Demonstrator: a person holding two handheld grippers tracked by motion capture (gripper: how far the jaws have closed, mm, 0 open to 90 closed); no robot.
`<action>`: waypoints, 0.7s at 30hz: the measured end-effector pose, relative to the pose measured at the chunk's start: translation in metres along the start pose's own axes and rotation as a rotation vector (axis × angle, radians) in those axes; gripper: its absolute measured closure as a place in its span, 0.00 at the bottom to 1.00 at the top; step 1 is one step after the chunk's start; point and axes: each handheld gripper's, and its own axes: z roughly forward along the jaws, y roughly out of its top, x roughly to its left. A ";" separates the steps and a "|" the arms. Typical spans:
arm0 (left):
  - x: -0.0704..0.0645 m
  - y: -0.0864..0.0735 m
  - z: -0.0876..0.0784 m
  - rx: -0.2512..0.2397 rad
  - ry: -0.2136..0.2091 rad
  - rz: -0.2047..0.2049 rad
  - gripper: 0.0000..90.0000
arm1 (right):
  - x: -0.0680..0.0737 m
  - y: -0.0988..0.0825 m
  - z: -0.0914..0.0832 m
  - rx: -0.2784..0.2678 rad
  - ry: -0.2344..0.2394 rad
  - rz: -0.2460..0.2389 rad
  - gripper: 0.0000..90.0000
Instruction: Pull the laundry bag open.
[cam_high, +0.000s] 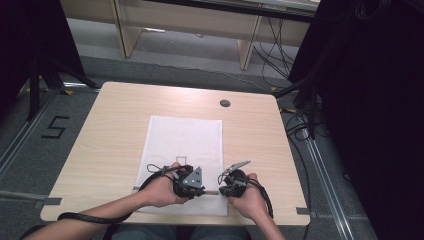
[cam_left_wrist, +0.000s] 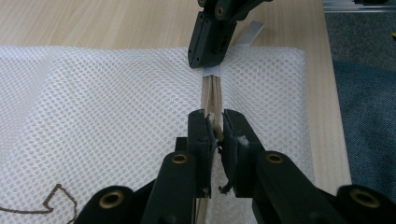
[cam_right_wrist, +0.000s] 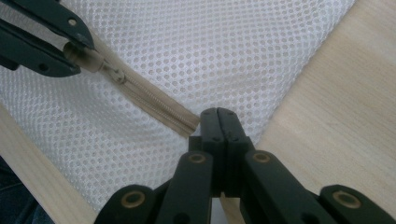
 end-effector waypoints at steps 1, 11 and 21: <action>0.000 -0.001 0.000 -0.004 -0.004 -0.015 0.90 | 0.000 0.000 0.000 0.000 0.000 0.000 1.00; 0.000 -0.001 -0.002 0.001 -0.007 -0.015 0.91 | 0.000 0.000 0.000 -0.001 0.001 0.000 1.00; 0.000 -0.003 -0.004 0.009 -0.006 -0.009 0.91 | 0.001 0.000 0.000 0.009 -0.001 0.020 1.00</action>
